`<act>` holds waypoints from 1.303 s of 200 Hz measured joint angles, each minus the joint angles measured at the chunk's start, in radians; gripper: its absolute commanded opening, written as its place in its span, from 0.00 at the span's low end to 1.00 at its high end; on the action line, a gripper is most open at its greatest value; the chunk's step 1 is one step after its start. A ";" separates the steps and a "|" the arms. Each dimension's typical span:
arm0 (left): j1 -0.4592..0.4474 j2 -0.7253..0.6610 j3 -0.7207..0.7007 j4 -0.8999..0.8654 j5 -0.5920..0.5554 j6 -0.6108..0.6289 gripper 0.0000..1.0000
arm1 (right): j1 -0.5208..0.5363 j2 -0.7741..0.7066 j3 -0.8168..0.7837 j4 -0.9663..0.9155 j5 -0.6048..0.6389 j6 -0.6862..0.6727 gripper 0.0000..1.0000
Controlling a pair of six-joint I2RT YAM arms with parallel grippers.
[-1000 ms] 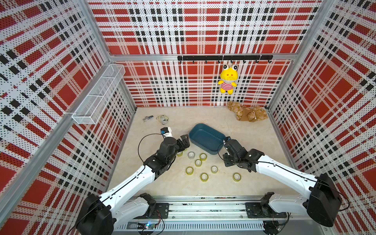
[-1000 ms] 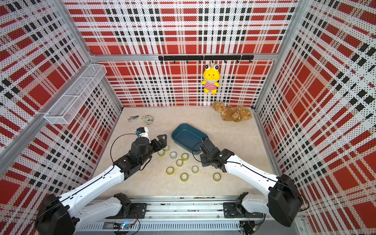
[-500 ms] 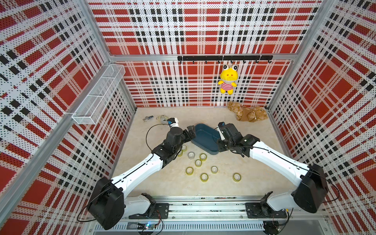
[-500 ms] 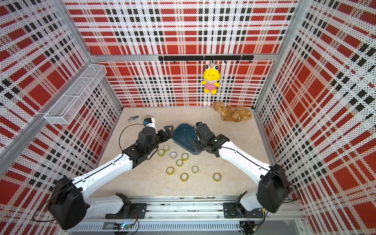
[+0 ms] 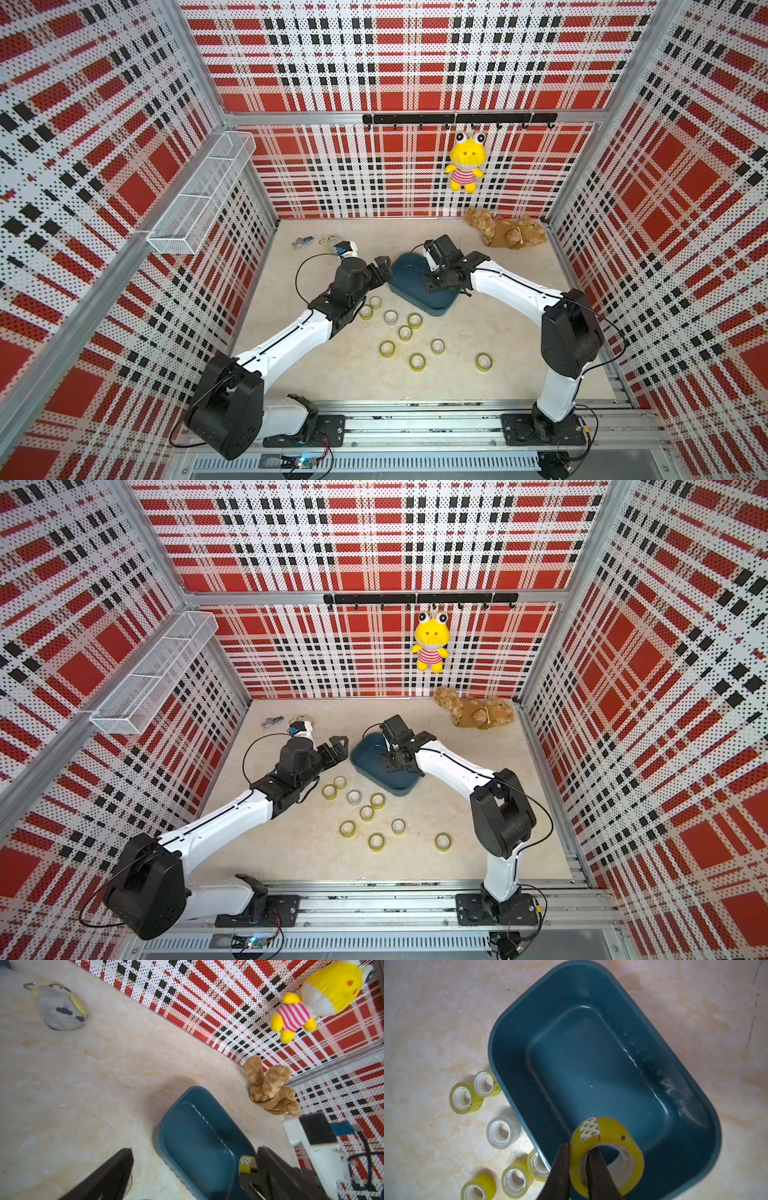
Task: Put the transparent tape into the storage box
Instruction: Place the tape in the storage box, then pick up the tape at the center of the board.
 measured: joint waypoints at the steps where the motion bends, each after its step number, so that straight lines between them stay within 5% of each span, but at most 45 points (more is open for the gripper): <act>1: 0.000 0.000 -0.002 0.000 0.001 0.000 0.99 | 0.000 0.002 0.002 0.000 0.000 0.000 0.00; 29: 0.002 0.002 -0.028 0.002 0.003 0.000 0.99 | -0.003 0.085 0.058 0.000 -0.017 -0.001 0.02; 54: 0.003 -0.001 -0.061 0.007 0.003 -0.001 0.99 | -0.004 0.147 0.099 -0.003 -0.029 -0.001 0.30; 89: 0.013 -0.034 -0.113 0.006 0.003 -0.008 0.99 | -0.005 0.177 0.120 -0.006 -0.030 0.001 0.47; 151: -0.027 -0.122 -0.180 0.006 -0.014 -0.046 0.99 | -0.011 -0.012 0.001 -0.001 0.011 0.004 0.48; 208: -0.160 -0.083 -0.173 0.006 -0.062 -0.071 0.99 | -0.012 -0.450 -0.340 -0.005 0.081 0.052 0.48; 260: -0.206 -0.056 -0.150 0.008 -0.106 -0.083 0.99 | -0.002 -0.706 -0.639 -0.144 0.076 0.169 0.46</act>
